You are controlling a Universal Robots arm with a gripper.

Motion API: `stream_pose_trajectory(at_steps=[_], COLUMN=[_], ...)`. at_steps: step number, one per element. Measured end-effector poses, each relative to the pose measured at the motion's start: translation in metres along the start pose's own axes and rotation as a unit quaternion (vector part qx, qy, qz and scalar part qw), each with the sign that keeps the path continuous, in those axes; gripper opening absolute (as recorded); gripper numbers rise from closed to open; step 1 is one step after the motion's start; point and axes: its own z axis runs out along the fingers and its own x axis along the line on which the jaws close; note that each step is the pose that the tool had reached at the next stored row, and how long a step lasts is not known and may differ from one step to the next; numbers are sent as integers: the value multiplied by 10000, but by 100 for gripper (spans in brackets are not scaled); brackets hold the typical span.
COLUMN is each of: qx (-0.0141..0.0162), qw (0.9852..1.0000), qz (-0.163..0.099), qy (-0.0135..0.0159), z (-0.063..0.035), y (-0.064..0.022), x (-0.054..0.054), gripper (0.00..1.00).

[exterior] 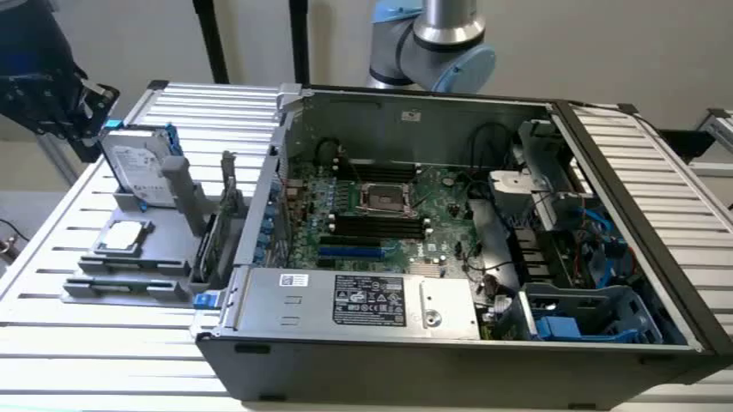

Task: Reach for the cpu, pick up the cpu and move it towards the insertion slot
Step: 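Reach for the cpu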

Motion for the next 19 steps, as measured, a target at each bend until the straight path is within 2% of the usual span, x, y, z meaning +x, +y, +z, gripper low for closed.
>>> stream_pose_trajectory(at_steps=[12, 19], qx=[1, 0], qw=[10000, 10000], qz=[-1, 0], qy=[1, -5], z=[-1, 7], y=[1, 88], x=[5, 184], gripper=[11, 11])
